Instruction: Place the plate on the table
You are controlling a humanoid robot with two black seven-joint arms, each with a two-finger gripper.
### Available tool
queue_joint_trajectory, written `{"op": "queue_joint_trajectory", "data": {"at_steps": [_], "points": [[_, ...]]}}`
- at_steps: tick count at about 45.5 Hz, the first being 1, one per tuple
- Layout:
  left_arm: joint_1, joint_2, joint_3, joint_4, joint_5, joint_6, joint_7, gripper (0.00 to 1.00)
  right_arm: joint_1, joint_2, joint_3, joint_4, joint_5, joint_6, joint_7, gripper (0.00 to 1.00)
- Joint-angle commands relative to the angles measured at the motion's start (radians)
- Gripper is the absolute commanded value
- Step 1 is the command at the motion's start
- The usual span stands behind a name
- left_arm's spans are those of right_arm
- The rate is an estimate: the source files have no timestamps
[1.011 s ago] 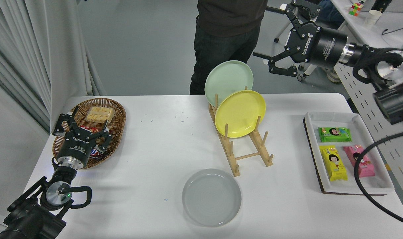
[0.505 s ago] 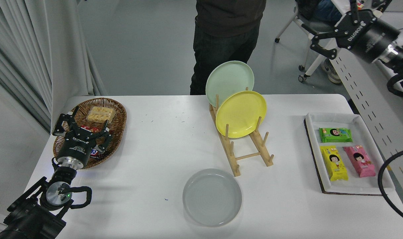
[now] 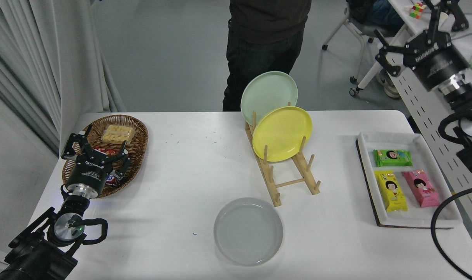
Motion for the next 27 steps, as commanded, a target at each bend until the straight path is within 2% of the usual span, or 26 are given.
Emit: {"op": "queue_joint_trajectory", "data": {"at_steps": [1,19,24,27], "points": [[0.001,0.000,0.000,0.000,0.000,0.000,-0.002,0.98,-0.031,0.070,0.016,-0.079,-0.004,0.000,0.032,1.00],[-0.001,0.000,0.000,0.000,0.000,0.000,0.000,0.98,-0.034,0.078,0.030,-0.091,0.008,0.000,0.033,1.00],[0.001,0.000,0.000,0.000,0.000,0.000,0.000,0.98,-0.034,0.125,0.094,-0.101,0.011,-0.079,0.038,1.00],[0.001,0.000,0.000,0.000,0.000,0.000,0.000,0.98,-0.078,0.121,0.161,0.003,-0.028,-0.116,0.036,1.00]]}}
